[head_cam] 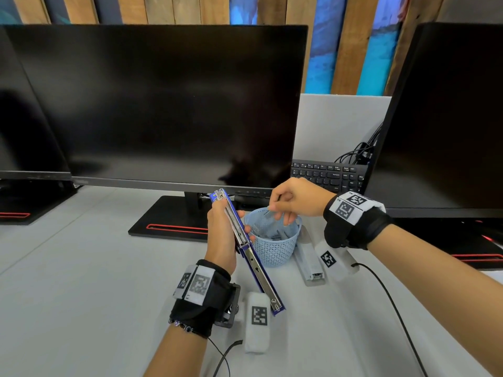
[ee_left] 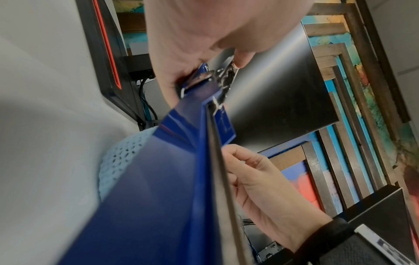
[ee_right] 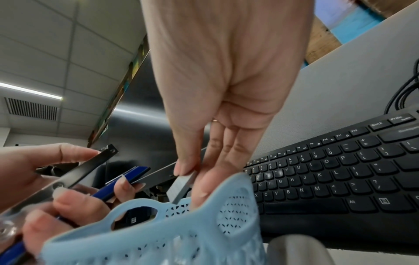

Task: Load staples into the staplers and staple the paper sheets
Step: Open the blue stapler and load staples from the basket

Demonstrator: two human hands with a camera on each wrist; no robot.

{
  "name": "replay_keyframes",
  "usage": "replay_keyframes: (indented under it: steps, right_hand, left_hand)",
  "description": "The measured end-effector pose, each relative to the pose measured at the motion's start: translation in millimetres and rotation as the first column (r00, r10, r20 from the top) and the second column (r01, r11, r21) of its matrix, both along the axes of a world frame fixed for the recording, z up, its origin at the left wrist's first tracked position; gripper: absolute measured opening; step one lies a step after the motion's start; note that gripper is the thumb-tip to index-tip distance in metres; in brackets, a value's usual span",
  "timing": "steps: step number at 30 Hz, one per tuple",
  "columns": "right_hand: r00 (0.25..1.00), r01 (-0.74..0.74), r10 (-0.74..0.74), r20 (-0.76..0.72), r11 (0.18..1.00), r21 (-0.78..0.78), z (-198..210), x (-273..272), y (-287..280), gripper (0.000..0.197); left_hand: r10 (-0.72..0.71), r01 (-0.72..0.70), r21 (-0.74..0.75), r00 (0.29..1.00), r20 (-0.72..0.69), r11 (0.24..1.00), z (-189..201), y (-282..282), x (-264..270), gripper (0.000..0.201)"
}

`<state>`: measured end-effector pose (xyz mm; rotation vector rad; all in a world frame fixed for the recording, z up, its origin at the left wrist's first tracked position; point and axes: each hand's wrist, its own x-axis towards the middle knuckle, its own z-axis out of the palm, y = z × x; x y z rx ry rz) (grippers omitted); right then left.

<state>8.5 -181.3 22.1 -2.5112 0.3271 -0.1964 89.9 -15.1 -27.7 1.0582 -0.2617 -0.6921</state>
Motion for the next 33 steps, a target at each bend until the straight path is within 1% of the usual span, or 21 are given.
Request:
replay_keyframes:
  steps: [2, 4, 7, 10, 13, 16, 18, 21, 26, 33]
  right_hand:
    - [1.0, 0.008, -0.008, 0.015, 1.0, -0.01, 0.7, -0.6, 0.4, 0.015]
    - [1.0, 0.002, -0.002, 0.031, 1.0, -0.007, 2.0, -2.1, 1.5, 0.012]
    - [0.997, -0.02, 0.016, 0.073, 0.998, 0.051, 7.3, -6.6, 5.2, 0.009]
    - [0.98, -0.029, 0.004, 0.198, 0.992, 0.122, 15.6, -14.2, 16.1, 0.013]
    - [0.935, -0.045, -0.03, 0.353, 0.978, 0.202, 24.2, -24.9, 31.8, 0.014]
    - [0.893, -0.048, -0.052, 0.447, 0.977, 0.209, 30.3, -34.8, 44.7, 0.012]
    - [0.885, -0.033, -0.056, 0.462, 0.983, 0.183, 33.6, -39.4, 50.2, 0.015]
    - [0.896, -0.002, -0.031, 0.443, 0.997, 0.073, 40.6, -44.7, 56.8, 0.016]
    - [0.913, 0.009, 0.027, 0.406, 0.996, -0.087, 54.0, -46.3, 63.1, 0.011]
    - [0.94, -0.006, 0.116, 0.322, 0.946, -0.325, 63.8, -42.4, 67.1, 0.014]
  left_hand:
    - [-0.006, 0.006, 0.004, 1.0, -0.003, 1.0, 1.4, 0.3, -0.2, 0.044]
    - [-0.009, 0.009, 0.005, 1.0, -0.001, 1.0, 1.6, 0.8, -0.6, 0.045]
    - [0.0, 0.0, -0.018, 1.0, 0.013, 1.0, 1.2, 2.5, -2.0, 0.042]
    - [-0.022, 0.023, -0.04, 0.999, 0.025, 0.999, 4.6, 4.2, -4.2, 0.038]
    - [-0.058, 0.063, -0.068, 0.996, 0.065, 0.996, 6.6, 4.1, -6.5, 0.036]
    - [-0.088, 0.099, -0.092, 0.99, 0.114, 0.991, 3.8, 3.1, -8.7, 0.032]
    - [-0.105, 0.124, -0.12, 0.982, 0.155, 0.985, 3.7, 2.2, -10.9, 0.026]
    - [-0.13, 0.166, -0.133, 0.962, 0.241, 0.977, 6.7, 2.1, -17.0, 0.017]
    - [-0.179, 0.219, -0.141, 0.951, 0.253, 0.966, 5.4, -0.3, -24.7, 0.03]
    - [-0.211, 0.257, -0.141, 0.936, 0.28, 0.956, 3.8, 0.0, -30.5, 0.031]
